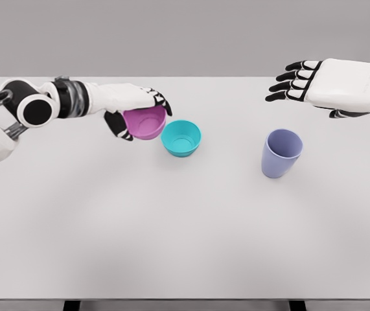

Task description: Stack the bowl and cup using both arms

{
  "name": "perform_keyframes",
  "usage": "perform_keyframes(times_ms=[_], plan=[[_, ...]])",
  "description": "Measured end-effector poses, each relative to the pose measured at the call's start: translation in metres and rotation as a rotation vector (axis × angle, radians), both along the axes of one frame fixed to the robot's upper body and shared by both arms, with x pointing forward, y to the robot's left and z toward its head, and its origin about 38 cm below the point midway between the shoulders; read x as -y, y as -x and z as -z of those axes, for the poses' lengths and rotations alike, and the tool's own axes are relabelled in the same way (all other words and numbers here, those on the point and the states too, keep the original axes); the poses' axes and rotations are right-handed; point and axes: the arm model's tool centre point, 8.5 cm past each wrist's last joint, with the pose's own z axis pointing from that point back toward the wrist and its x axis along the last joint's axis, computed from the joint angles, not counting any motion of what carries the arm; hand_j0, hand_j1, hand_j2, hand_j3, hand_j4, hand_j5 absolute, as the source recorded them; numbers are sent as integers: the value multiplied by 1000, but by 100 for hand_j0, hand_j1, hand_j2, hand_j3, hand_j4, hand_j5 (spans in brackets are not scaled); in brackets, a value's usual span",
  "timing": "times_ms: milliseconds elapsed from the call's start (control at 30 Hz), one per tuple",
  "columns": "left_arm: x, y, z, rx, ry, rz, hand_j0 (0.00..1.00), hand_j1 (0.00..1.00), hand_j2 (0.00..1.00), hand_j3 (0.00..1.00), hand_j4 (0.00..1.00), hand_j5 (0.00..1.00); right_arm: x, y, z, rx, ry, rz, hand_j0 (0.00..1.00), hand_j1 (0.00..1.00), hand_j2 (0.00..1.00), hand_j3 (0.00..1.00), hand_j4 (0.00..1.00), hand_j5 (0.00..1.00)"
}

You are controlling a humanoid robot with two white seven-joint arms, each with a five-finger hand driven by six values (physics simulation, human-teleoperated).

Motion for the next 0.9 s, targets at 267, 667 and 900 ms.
perform_keyframes(times_ms=[267, 667, 900], plan=[[29, 3, 0, 1, 14, 56, 66, 66, 66, 66, 66, 66, 0, 0, 1, -1, 0, 0, 100, 100, 100, 100, 100, 100], [60, -4, 17, -18, 6, 74, 66, 66, 66, 66, 66, 66, 0, 0, 1, -1, 0, 0, 100, 100, 100, 100, 100, 100], [65, -10, 24, -30, 2, 63, 67, 67, 67, 67, 67, 67, 0, 0, 1, -3, 0, 0, 100, 100, 100, 100, 100, 100]])
